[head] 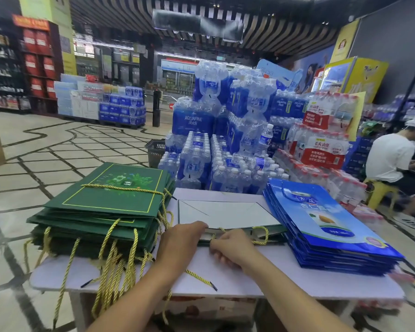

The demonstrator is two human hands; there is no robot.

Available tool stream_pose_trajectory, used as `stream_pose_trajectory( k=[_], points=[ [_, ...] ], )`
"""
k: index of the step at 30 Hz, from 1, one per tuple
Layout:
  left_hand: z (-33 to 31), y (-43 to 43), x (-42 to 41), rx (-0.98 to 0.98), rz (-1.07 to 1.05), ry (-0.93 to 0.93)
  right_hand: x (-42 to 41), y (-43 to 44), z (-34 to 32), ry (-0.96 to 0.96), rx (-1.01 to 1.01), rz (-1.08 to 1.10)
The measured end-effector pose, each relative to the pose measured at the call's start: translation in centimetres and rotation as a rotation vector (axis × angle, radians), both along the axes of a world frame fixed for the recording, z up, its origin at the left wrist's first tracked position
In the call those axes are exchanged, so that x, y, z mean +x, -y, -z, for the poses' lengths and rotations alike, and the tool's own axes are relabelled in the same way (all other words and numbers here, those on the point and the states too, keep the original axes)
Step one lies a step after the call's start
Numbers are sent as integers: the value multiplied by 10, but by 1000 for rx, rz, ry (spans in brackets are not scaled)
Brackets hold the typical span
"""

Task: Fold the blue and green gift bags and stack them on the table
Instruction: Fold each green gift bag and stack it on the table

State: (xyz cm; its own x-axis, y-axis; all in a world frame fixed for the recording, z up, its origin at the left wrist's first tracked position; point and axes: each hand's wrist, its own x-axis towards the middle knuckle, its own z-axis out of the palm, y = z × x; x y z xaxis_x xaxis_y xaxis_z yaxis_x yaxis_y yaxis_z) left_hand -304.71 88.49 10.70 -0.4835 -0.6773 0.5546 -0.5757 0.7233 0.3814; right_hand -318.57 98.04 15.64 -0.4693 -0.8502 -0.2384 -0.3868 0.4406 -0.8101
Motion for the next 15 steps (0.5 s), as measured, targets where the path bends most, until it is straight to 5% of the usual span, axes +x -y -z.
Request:
stream_pose_trajectory(
  k=[5,9,11,15],
  points=[
    [-2,-3,-3,-31,0,13,-7,-5,-8,12,-97,-65],
    [-5,-6,-2,-26,31,19,-29,-9,-18,-577,-316,9],
    [-4,-6,-2,-16,25,27,-40,-11,-20,-853,-191,-58],
    [-3,-6,-2,11,39,31,-56,-10,-21,-1105,4,-258]
  ],
)
